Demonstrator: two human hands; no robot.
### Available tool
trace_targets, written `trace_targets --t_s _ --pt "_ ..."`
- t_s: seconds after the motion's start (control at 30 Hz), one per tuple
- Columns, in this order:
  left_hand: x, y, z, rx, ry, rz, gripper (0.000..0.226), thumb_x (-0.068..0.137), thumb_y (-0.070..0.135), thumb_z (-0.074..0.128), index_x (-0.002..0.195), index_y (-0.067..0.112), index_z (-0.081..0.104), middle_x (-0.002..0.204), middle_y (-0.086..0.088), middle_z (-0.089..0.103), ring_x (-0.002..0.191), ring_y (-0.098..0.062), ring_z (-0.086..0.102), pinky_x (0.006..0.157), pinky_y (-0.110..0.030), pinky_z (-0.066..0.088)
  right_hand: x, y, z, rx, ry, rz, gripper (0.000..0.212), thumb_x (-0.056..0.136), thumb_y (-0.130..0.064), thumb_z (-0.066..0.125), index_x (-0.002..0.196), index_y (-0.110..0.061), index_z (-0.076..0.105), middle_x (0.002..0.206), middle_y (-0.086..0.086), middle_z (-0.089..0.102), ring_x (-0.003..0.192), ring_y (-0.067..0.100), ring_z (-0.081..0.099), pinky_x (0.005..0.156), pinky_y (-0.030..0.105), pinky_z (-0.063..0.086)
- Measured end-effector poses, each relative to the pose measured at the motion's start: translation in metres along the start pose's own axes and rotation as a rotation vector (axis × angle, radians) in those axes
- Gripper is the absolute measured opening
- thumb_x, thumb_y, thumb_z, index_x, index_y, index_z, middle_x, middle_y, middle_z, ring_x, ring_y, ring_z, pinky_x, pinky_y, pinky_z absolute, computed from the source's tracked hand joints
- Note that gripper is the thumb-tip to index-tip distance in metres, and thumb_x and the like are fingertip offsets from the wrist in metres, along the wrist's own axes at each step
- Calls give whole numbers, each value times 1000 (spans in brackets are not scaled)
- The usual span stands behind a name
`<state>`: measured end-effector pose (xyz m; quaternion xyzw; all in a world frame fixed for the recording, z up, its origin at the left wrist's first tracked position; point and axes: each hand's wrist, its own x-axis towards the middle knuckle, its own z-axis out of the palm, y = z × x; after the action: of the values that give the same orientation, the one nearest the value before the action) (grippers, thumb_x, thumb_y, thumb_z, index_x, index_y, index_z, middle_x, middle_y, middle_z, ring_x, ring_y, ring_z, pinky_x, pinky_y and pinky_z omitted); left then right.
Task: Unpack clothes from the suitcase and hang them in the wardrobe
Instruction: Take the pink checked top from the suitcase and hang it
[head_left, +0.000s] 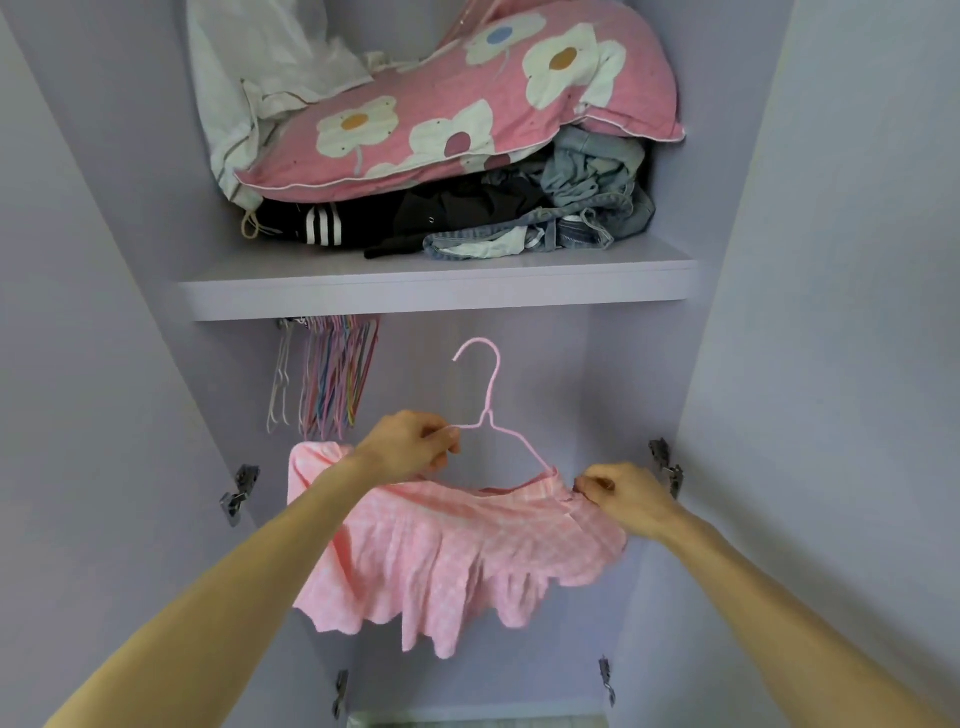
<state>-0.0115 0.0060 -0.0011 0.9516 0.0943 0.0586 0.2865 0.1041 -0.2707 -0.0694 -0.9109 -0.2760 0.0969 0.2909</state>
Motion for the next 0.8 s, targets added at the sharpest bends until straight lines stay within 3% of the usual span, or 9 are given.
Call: trace_targets --t_s 0.1,0.17,0.23,0.3,0.4,0.5,0.57,0.67,0.8 --pt "3 8 1 3 25 3 26 101 33 52 81 26 67 65 10 64 59 -3 59 65 -18 49 -2 -5 13 -15 18 -69 23 97 -27 53 76 -25 63 71 -13 60 69 10 56 59 12 37" --pt "3 9 -3 -4 57 -10 26 101 33 51 83 24 67 67 10 62 63 -10 58 74 -30 52 -5 0 21 101 34 -30 30 100 -28 49 72 -20 57 64 -11 54 62 10 48 57 15 35" --pt "2 7 -5 -17 63 -29 25 101 34 52 83 26 67 70 11 63 69 -15 59 78 -34 53 -9 7 29 202 63 11 37 101 -33 47 67 -18 51 60 -10 46 60 11 41 60 25 34" --pt "-1 11 -3 -22 34 -31 20 98 37 56 83 29 65 76 10 66 78 -18 62 78 -33 52 -12 9 34 230 90 3 38 100 -31 49 65 -19 50 57 -11 42 57 9 38 59 30 32" --pt "2 27 8 -17 -32 5 27 91 53 62 94 28 69 86 10 67 83 -12 60 73 -27 46 -10 5 43 218 134 -34 32 100 -22 52 68 -22 54 59 -13 45 56 6 40 56 18 33" --pt "8 31 13 7 -4 -11 34 96 51 56 95 21 73 72 9 58 72 -14 54 59 -20 38 -9 7 45 206 272 -47 19 101 -16 51 91 -15 67 82 -12 59 72 6 52 67 6 36" --pt "9 20 11 7 27 -32 35 97 48 55 97 19 75 73 12 57 72 -14 54 59 -19 37 -6 18 43 141 339 -45 21 101 -16 50 97 -8 69 90 -3 62 80 14 54 68 14 32" --pt "10 11 11 11 -1 -22 34 98 47 55 96 20 76 73 13 56 67 -7 51 57 -12 35 -7 30 44 111 308 0 24 103 -20 47 97 -7 67 94 5 66 88 25 61 71 21 31" --pt "11 5 7 -3 45 -27 28 99 43 55 89 24 73 72 15 53 66 -6 50 57 -13 35 -16 29 49 281 158 78 18 101 -36 49 94 -25 62 94 -11 66 88 15 63 72 22 40"
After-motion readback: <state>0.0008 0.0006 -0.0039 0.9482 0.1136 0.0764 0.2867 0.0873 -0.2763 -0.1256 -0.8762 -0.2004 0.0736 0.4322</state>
